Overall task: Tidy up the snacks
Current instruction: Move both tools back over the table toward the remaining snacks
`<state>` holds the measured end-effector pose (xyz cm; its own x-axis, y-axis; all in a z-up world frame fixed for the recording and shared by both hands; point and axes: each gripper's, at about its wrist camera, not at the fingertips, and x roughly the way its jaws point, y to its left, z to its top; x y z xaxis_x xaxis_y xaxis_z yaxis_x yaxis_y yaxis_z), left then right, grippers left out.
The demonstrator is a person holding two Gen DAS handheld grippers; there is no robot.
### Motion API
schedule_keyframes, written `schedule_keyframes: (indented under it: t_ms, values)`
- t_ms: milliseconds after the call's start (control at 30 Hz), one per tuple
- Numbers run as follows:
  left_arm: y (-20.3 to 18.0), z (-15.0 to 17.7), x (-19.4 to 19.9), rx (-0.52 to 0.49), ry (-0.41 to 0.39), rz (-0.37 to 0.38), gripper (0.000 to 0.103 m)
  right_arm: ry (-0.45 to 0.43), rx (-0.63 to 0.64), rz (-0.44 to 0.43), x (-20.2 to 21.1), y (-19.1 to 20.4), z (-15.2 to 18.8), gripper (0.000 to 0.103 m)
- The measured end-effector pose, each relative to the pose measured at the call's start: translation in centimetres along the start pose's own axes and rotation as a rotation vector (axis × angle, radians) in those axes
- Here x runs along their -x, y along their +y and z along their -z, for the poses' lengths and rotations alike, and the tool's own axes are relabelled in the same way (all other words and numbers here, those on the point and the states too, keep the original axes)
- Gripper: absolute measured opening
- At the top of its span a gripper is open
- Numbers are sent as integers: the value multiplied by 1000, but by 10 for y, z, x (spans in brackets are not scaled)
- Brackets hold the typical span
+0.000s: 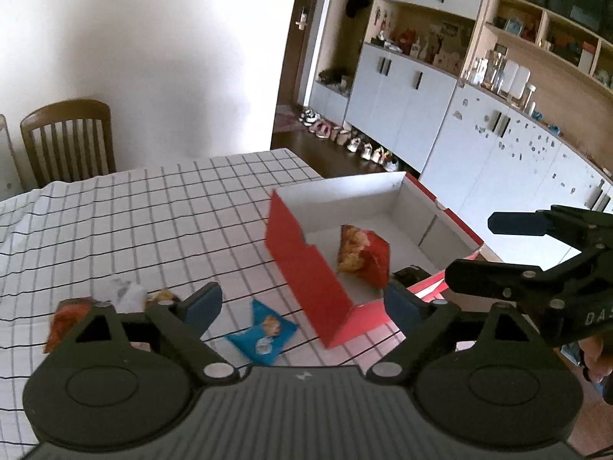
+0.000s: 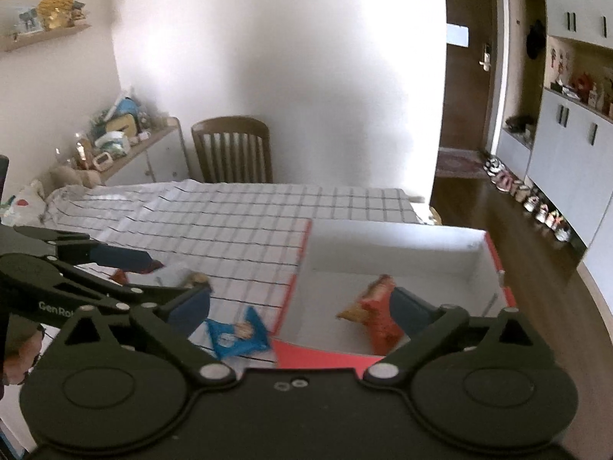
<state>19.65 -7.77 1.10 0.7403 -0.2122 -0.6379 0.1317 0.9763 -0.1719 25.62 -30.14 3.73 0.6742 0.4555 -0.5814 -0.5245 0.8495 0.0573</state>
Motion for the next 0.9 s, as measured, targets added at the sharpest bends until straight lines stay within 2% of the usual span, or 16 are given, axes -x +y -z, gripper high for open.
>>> schedule_keyframes:
  t_ms: [67, 133, 267, 433, 533, 700, 900]
  values:
    - [12, 4, 7, 10, 0, 8, 95, -10, 1, 1, 0, 12, 1, 103]
    - [22, 7, 15, 20, -10, 3, 103, -12, 0, 2, 0, 23, 3, 103]
    - [44, 14, 28, 37, -28, -32, 103, -16, 4, 6, -2, 42, 9, 103]
    - [69, 24, 37, 33, -36, -134, 103, -7, -22, 26, -8, 64, 16, 103]
    - [89, 33, 44, 60, -29, -129, 103, 4, -44, 39, -13, 75, 19, 103]
    - [124, 49, 48, 188, 25, -55, 103, 28, -72, 70, -24, 88, 26, 103]
    - [140, 74, 43, 170, 46, -133, 103, 73, -124, 93, -40, 99, 34, 103]
